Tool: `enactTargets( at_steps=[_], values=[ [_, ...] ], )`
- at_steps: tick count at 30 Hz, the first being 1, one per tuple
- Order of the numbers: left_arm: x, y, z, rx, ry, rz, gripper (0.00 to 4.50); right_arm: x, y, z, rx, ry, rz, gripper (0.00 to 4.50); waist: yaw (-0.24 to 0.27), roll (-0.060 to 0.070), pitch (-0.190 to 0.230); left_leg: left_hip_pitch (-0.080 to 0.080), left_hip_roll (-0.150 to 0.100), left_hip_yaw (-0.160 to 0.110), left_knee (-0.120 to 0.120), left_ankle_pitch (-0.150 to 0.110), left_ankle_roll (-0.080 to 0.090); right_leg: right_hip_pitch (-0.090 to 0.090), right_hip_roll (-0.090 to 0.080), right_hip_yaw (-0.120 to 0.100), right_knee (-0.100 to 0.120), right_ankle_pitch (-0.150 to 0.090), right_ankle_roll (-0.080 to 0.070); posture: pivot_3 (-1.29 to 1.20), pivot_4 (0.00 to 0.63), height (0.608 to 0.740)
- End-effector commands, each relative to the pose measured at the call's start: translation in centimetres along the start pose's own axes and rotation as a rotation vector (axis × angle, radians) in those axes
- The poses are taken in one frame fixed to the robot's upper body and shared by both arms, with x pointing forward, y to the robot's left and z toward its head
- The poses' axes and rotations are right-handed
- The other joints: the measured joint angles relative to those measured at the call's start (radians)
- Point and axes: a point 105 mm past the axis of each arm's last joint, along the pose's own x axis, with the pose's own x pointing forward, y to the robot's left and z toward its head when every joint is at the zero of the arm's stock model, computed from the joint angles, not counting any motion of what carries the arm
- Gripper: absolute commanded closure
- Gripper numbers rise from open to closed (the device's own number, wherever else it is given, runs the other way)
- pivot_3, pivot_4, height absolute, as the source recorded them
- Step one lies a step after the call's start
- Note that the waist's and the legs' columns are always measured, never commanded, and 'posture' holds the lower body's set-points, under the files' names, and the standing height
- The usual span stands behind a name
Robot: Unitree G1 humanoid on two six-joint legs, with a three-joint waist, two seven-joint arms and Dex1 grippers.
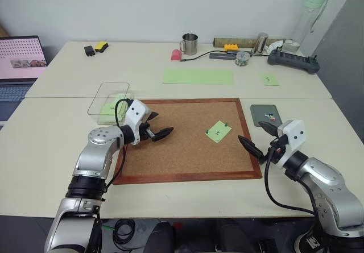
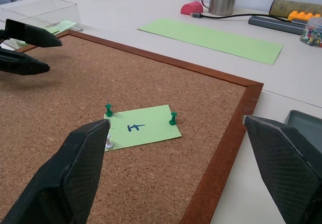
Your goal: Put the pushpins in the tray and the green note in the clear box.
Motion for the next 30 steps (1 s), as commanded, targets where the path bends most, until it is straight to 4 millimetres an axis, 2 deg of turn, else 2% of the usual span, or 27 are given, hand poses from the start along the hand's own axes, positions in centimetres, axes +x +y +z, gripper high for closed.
enactTargets(
  at_steps=[1, 22, 30],
  values=[
    [-0.1, 0.1, 1.5, 0.048, -0.042, 0.004, 0.00, 0.0, 0.1, 1.0, -0.034, -0.038, 0.002, 0.02, 0.000, 0.000, 0.000, 0.000, 0.000, 0.000, 0.000, 0.000, 0.000, 0.000, 0.000, 0.000, 0.000, 0.000, 0.000, 0.00, 0.150, 0.740],
    [-0.3, 0.5, 2.1, -0.015, -0.069, -0.006, 0.00, 0.0, -0.1, 0.9, -0.033, -0.041, -0.008, 0.02, 0.000, 0.000, 0.000, 0.000, 0.000, 0.000, 0.000, 0.000, 0.000, 0.000, 0.000, 0.000, 0.000, 0.000, 0.000, 0.00, 0.150, 0.740],
    [-0.6, 0.0, 3.4, -0.035, -0.115, -0.052, 0.00, -0.1, 0.0, 1.7, -0.029, -0.071, 0.011, 0.02, 0.000, 0.000, 0.000, 0.000, 0.000, 0.000, 0.000, 0.000, 0.000, 0.000, 0.000, 0.000, 0.000, 0.000, 0.000, 0.00, 0.150, 0.740]
  ],
)
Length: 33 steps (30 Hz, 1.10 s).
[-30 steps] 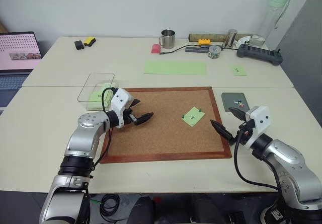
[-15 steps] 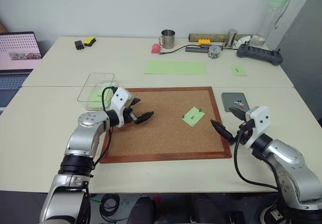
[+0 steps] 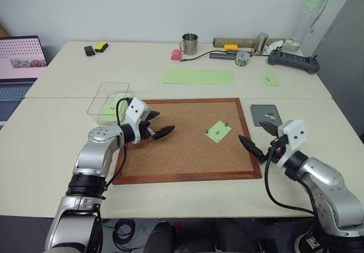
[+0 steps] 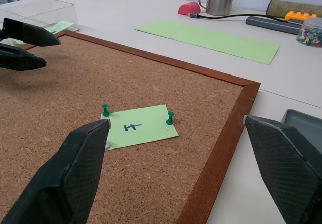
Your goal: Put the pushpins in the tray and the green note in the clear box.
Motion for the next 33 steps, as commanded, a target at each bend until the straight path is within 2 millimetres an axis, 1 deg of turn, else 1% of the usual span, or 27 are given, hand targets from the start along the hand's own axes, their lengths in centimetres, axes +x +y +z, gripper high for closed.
enactTargets(
  at_steps=[1, 6, 9, 14, 16, 19, 21, 22, 24, 28, 30, 33],
  values=[
    [-0.7, -0.1, 3.2, 0.027, -0.095, -0.031, 0.00, -0.1, 0.4, 2.0, -0.019, -0.073, 0.032, 0.02, 0.000, 0.000, 0.000, 0.000, 0.000, 0.000, 0.000, 0.000, 0.000, 0.000, 0.000, 0.000, 0.000, 0.000, 0.000, 0.00, 0.150, 0.740],
    [-1.4, -0.1, 5.5, 0.017, -0.177, -0.047, 0.00, -0.3, 0.9, 3.2, 0.000, -0.103, 0.084, 0.02, 0.000, 0.000, 0.000, 0.000, 0.000, 0.000, 0.000, 0.000, 0.000, 0.000, 0.000, 0.000, 0.000, 0.000, 0.000, 0.00, 0.150, 0.740],
    [-1.9, -0.7, 6.5, 0.033, -0.221, -0.072, 0.00, -0.2, 0.9, 4.0, 0.007, -0.133, 0.102, 0.02, -0.001, 0.000, 0.000, 0.000, 0.000, 0.000, 0.000, 0.000, 0.000, 0.000, 0.000, 0.000, 0.000, 0.000, 0.000, 0.00, 0.150, 0.740],
    [-2.3, -1.6, 5.9, 0.013, -0.212, -0.085, 0.00, 0.1, 1.3, 5.4, 0.071, -0.224, 0.128, 0.02, -0.001, 0.000, 0.000, 0.000, 0.000, 0.000, 0.000, 0.000, 0.000, 0.000, 0.000, 0.000, 0.000, 0.000, 0.000, 0.00, 0.150, 0.740],
    [-2.2, -2.0, 5.9, 0.009, -0.222, -0.081, 0.00, 0.2, 1.7, 5.2, 0.064, -0.208, 0.140, 0.02, 0.000, 0.000, 0.000, 0.000, 0.001, -0.001, 0.000, 0.000, 0.000, 0.000, 0.000, 0.001, 0.000, 0.000, 0.000, 0.00, 0.150, 0.740],
    [-2.0, -2.7, 5.5, 0.012, -0.217, -0.093, 0.00, 0.4, 1.8, 4.2, 0.039, -0.163, 0.143, 0.02, 0.000, 0.000, 0.000, 0.000, 0.000, -0.001, 0.000, 0.000, 0.000, 0.000, 0.000, 0.001, 0.000, 0.000, 0.000, 0.00, 0.150, 0.740],
    [-1.8, -3.2, 5.0, 0.032, -0.205, -0.103, 0.37, 0.6, 1.5, 3.4, 0.014, -0.125, 0.126, 0.00, 0.000, 0.000, 0.000, 0.000, 0.000, 0.000, 0.000, 0.000, 0.000, 0.000, 0.000, 0.001, 0.000, 0.000, 0.000, 0.00, 0.150, 0.740],
    [-1.7, -3.4, 4.7, 0.033, -0.203, -0.105, 0.49, 0.7, 1.3, 3.0, 0.004, -0.106, 0.114, 0.00, 0.000, 0.000, 0.000, 0.000, 0.000, 0.000, 0.000, 0.000, 0.000, 0.000, 0.000, 0.001, 0.000, 0.000, 0.000, 0.00, 0.150, 0.740],
    [-1.5, -3.8, 4.2, 0.024, -0.206, -0.106, 0.95, 0.9, 1.1, 2.4, -0.017, -0.081, 0.094, 0.00, 0.000, 0.000, 0.000, 0.000, 0.000, 0.000, 0.000, 0.000, 0.000, 0.000, 0.000, 0.001, 0.000, 0.000, 0.000, 0.00, 0.150, 0.740],
    [-0.8, -4.4, 3.9, 0.002, -0.228, -0.109, 1.75, 1.2, 0.8, 2.3, 0.002, -0.092, 0.068, 0.00, 0.000, 0.000, 0.000, 0.000, 0.000, 0.000, 0.000, 0.000, 0.000, 0.001, 0.000, 0.001, 0.000, 0.000, 0.000, 0.00, 0.150, 0.740],
    [-0.5, -4.7, 3.9, -0.005, -0.236, -0.113, 2.07, 1.4, 0.8, 2.1, 0.000, -0.086, 0.064, 0.00, 0.001, 0.000, 0.000, 0.000, 0.000, 0.000, 0.000, 0.000, 0.000, 0.001, 0.000, 0.001, 0.000, 0.000, 0.000, 0.00, 0.150, 0.740],
    [-0.1, -5.2, 3.7, -0.007, -0.237, -0.124, 2.74, 1.7, 0.9, 1.8, -0.007, -0.077, 0.062, 0.00, 0.000, 0.000, 0.000, 0.001, 0.000, 0.000, 0.000, 0.000, 0.000, 0.001, 0.000, 0.001, 0.000, 0.000, 0.000, 0.00, 0.150, 0.740]
  ],
)
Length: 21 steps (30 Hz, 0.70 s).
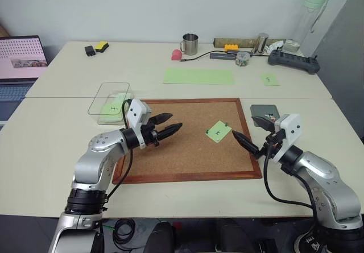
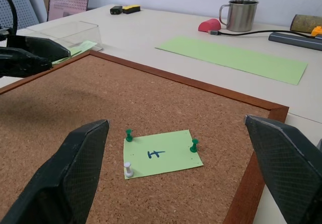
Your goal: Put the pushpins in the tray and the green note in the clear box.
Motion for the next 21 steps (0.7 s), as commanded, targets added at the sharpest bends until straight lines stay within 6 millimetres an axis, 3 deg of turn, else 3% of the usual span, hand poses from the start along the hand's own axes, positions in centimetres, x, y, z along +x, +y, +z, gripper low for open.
enactTargets(
  at_steps=[1, 9, 13, 17, 21],
  values=[
    [0.7, -0.8, 0.7, 0.048, -0.029, -0.023, 2.95, 0.6, 0.1, 0.6, -0.036, -0.030, -0.005, 0.00, 0.000, 0.000, 0.000, 0.000, 0.000, 0.000, 0.000, 0.000, 0.000, 0.000, 0.000, 0.000, 0.000, 0.000, 0.000, 0.00, 0.150, 0.740],
    [1.3, -1.7, -1.2, 0.028, 0.019, -0.054, 4.43, 3.0, -0.2, -0.5, -0.057, 0.016, -0.030, 0.00, -0.001, 0.000, 0.000, 0.001, 0.000, 0.001, 0.000, 0.000, 0.000, 0.000, 0.000, 0.000, 0.000, 0.000, 0.000, 0.00, 0.150, 0.740],
    [1.6, -2.2, -2.9, 0.021, 0.076, -0.069, 4.43, 4.0, -0.9, -1.2, -0.057, 0.043, -0.070, 0.00, -0.001, 0.000, 0.000, 0.000, 0.000, 0.001, 0.000, 0.000, 0.000, 0.000, 0.000, 0.000, 0.000, 0.000, 0.000, 0.00, 0.150, 0.740],
    [1.5, -2.7, -6.6, 0.011, 0.237, -0.093, 4.43, 5.3, -1.1, -1.9, -0.046, 0.060, -0.084, 0.00, -0.002, 0.000, 0.000, 0.001, 0.000, 0.001, 0.000, 0.000, 0.000, 0.000, 0.000, 0.000, 0.000, 0.000, 0.000, 0.00, 0.150, 0.740],
    [1.3, -2.5, -8.5, 0.002, 0.331, -0.079, 4.43, 5.9, -1.4, -2.3, -0.037, 0.073, -0.092, 0.00, -0.001, 0.002, -0.001, 0.001, 0.000, 0.001, 0.000, 0.000, 0.000, 0.000, 0.000, 0.000, 0.001, 0.000, 0.000, 0.00, 0.150, 0.740]
  ],
)
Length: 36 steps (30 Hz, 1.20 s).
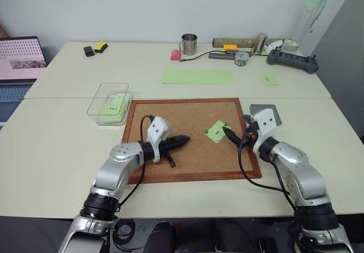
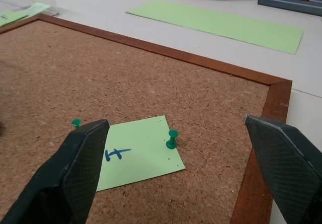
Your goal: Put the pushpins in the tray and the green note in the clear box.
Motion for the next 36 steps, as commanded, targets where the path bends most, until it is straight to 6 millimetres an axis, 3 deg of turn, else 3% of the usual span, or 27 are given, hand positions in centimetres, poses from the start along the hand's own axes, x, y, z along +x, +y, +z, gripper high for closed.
enactTargets(
  at_steps=[1, 8, 16, 20, 24, 29, 36],
  values=[
    [0.1, 0.1, -2.6, -0.015, 0.119, 0.007, 4.43, 0.7, -0.1, 0.9, -0.018, -0.035, -0.004, 0.00, 0.000, 0.001, -0.001, 0.000, 0.000, 0.000, 0.000, 0.000, 0.000, 0.000, 0.000, 0.000, 0.000, 0.000, 0.000, 0.00, 0.150, 0.740],
    [0.2, -0.2, -2.3, -0.040, 0.076, -0.010, 4.43, 2.2, -0.2, 0.3, 0.045, -0.039, -0.007, 0.00, -0.001, 0.001, -0.001, 0.007, 0.000, 0.002, 0.000, 0.000, 0.000, 0.006, 0.000, 0.001, 0.000, 0.000, 0.000, 0.00, 0.150, 0.740],
    [0.1, 0.7, -1.8, -0.069, 0.015, 0.040, 4.43, 3.7, -0.5, -1.6, 0.065, -0.023, -0.021, 0.00, -0.001, 0.002, -0.001, 0.008, 0.000, 0.003, 0.000, 0.000, 0.000, 0.007, 0.000, 0.002, 0.000, 0.000, 0.000, 0.00, 0.150, 0.740],
    [0.1, 0.8, -1.6, -0.063, 0.011, 0.045, 4.50, 4.0, -0.1, -2.2, 0.044, -0.018, -0.006, 0.53, -0.001, 0.002, -0.001, 0.010, 0.000, 0.002, 0.000, 0.000, 0.001, 0.008, 0.000, 0.002, 0.000, 0.000, 0.000, 0.00, 0.150, 0.740],
    [-0.1, 0.9, -1.6, -0.057, 0.016, 0.052, 4.50, 3.9, 0.2, -2.1, 0.061, -0.031, 0.001, 1.53, -0.001, 0.002, -0.001, 0.010, 0.000, 0.002, 0.000, 0.001, 0.001, 0.008, 0.000, 0.002, 0.000, 0.000, 0.001, 0.00, 0.150, 0.740],
    [-0.1, 0.9, -1.6, -0.053, 0.016, 0.054, 4.50, 3.9, 0.2, -2.1, 0.065, -0.038, -0.002, 2.30, -0.001, 0.002, -0.001, 0.010, 0.001, 0.002, 0.000, 0.001, 0.001, 0.008, 0.000, 0.002, 0.000, 0.000, 0.001, 0.00, 0.150, 0.740],
    [0.0, 1.1, -1.5, -0.050, 0.013, 0.061, 4.50, 3.7, 0.2, -1.9, 0.064, -0.052, -0.001, 3.73, -0.001, 0.002, -0.001, 0.010, 0.000, 0.002, 0.000, 0.001, 0.001, 0.008, 0.000, 0.002, 0.000, -0.001, 0.002, 0.00, 0.150, 0.740]
  ],
)
